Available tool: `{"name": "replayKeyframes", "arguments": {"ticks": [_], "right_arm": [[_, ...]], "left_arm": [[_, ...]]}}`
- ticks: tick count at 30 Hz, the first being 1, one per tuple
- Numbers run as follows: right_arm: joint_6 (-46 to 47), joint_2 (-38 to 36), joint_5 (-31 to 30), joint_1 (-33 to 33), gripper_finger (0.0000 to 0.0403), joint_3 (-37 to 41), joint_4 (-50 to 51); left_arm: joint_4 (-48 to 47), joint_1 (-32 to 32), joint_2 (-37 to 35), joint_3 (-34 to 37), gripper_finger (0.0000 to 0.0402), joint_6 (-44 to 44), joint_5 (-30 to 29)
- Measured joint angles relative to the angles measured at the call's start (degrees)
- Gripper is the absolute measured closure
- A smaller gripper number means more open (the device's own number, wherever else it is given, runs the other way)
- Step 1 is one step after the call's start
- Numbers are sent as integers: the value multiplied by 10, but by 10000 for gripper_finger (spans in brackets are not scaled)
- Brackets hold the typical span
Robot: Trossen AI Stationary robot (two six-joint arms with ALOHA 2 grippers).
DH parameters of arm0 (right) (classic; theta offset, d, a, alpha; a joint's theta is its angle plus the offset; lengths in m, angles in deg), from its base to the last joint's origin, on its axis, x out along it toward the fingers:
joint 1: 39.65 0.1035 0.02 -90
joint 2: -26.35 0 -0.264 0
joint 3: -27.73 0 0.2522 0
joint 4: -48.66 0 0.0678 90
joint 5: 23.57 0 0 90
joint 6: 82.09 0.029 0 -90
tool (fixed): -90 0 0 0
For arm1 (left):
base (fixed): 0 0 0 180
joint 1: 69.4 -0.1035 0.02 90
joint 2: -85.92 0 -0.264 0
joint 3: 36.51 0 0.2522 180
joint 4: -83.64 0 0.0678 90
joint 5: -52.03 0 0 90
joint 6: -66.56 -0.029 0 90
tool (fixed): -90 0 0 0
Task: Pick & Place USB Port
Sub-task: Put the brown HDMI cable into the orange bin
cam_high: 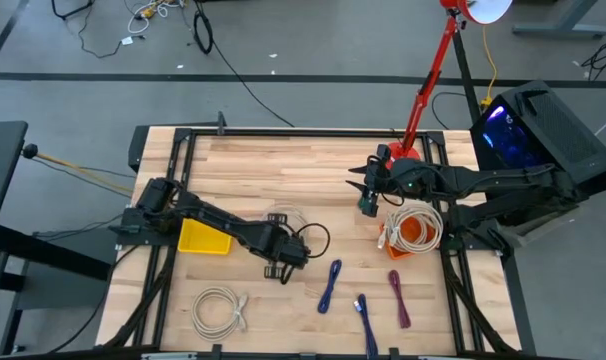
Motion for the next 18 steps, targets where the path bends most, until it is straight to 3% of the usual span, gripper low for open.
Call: {"name": "replayKeyframes", "arguments": {"ticks": [5,10,18], "right_arm": [[1,0,-3,0,263,0,13],[13,0,-16,-5,263,0,16],[12,0,113,-33,263,0,-70]], "left_arm": [[-67,-1,-13,-37,370,-11,-75],[-75,-1,-75,-41,370,-7,-150],[-40,-1,-167,-41,370,-58,-324]]}}
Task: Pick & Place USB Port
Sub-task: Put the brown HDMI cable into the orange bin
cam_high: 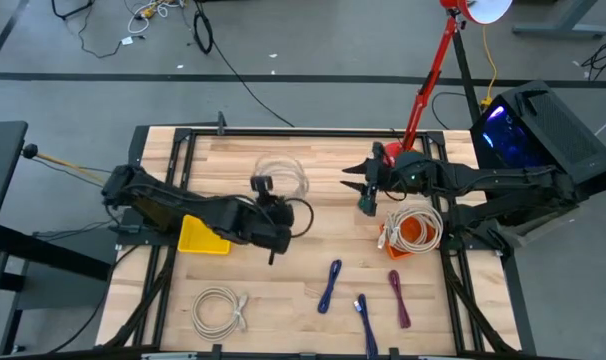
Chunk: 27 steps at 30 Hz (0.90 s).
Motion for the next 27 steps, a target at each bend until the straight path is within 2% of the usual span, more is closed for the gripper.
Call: {"name": "replayKeyframes", "arguments": {"ticks": [3,7,13,18,27], "right_arm": [[5,0,76,-13,263,0,-51],[8,3,148,-20,263,0,-96],[14,14,164,-21,263,0,-106],[2,29,163,-24,263,0,-119],[-10,30,164,-44,263,0,-169]], "left_arm": [[48,-8,-4,-1,370,-59,-49],[113,-29,2,-1,370,-119,-40],[175,-52,7,0,370,-182,-49],[265,-61,8,0,370,-241,-17],[278,-61,8,0,370,-248,-11]]}}
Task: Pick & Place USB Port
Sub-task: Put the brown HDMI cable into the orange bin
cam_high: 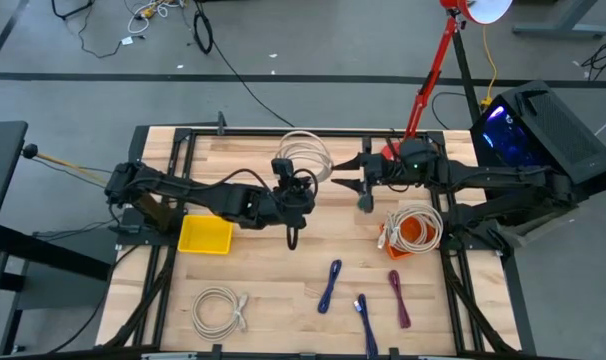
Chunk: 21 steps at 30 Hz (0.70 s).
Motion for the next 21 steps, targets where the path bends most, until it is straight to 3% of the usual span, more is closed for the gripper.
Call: {"name": "replayKeyframes", "arguments": {"ticks": [15,21], "right_arm": [[-1,-16,-1,-45,263,0,-7],[30,-19,81,-51,263,0,-10]], "left_arm": [[-9,0,0,0,370,-1,-13],[-9,0,0,0,370,-1,-13]]}}
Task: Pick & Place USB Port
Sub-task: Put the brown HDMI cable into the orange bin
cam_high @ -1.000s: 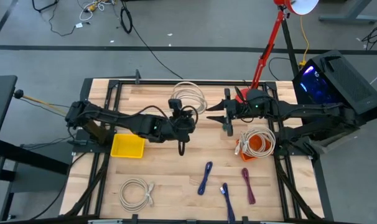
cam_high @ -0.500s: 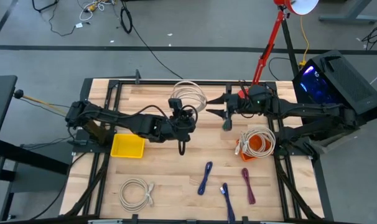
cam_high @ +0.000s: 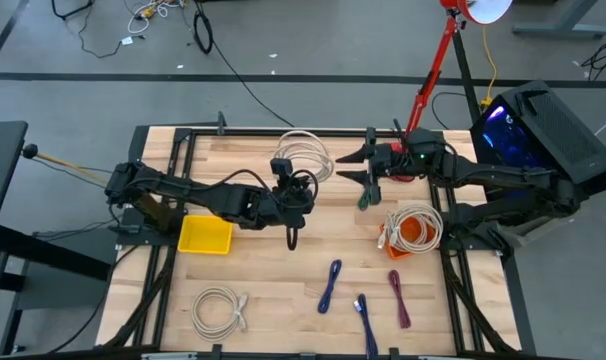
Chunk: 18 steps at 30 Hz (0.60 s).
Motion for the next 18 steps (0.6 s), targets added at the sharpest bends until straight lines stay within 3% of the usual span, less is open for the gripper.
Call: {"name": "replayKeyframes", "arguments": {"ticks": [10,18], "right_arm": [[2,2,2,0,263,0,-1],[4,47,9,0,263,0,-29]], "left_arm": [[22,0,0,0,370,1,26],[32,0,0,0,370,0,29]]}}
